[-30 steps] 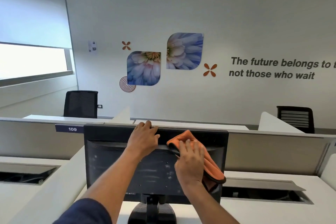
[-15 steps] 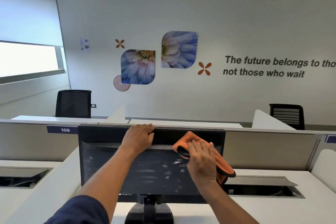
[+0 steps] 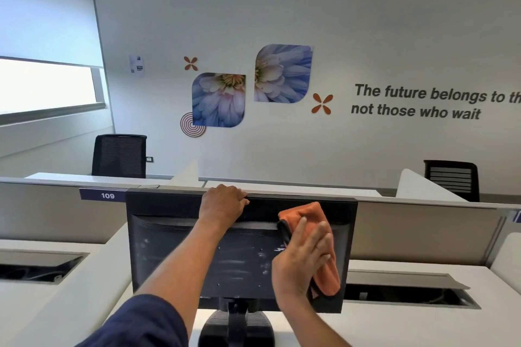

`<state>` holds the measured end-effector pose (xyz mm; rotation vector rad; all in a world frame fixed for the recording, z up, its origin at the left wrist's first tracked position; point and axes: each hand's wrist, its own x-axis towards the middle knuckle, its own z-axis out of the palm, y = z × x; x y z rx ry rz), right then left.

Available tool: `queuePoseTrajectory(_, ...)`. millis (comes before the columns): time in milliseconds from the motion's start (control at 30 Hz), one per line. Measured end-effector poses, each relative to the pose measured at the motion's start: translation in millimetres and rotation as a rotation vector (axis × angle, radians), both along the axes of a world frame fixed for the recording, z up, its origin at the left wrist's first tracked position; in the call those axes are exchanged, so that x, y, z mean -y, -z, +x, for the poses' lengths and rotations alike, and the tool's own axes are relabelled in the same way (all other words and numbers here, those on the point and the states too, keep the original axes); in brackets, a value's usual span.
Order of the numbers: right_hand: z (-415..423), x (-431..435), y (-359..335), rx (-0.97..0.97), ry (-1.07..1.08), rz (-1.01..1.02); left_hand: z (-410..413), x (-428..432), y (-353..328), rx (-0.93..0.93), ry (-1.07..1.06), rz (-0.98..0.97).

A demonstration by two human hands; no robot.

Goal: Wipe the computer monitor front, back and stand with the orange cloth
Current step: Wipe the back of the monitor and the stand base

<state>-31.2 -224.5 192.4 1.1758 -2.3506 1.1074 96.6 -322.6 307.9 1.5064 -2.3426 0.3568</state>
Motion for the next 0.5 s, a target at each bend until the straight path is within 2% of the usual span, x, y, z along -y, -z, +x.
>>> queuePoseTrajectory(133, 13, -4, 30, -0.310, -0.203, 0.039, -5, -1, 8, -0.087, -0.022, -0.012)
queuePoseTrajectory(300, -32, -13, 48, -0.587, -0.370, 0.049, -4, 3, 12, -0.154, -0.019, -0.017)
queuePoseTrajectory(400, -63, -19, 44, -0.544, -0.311, 0.039, -8, 1, 12, -0.186, -0.013, -0.007)
queuePoseTrajectory(500, -75, -22, 43, -0.295, -0.160, -0.023, -10, -2, 13, -0.191, -0.004, -0.020)
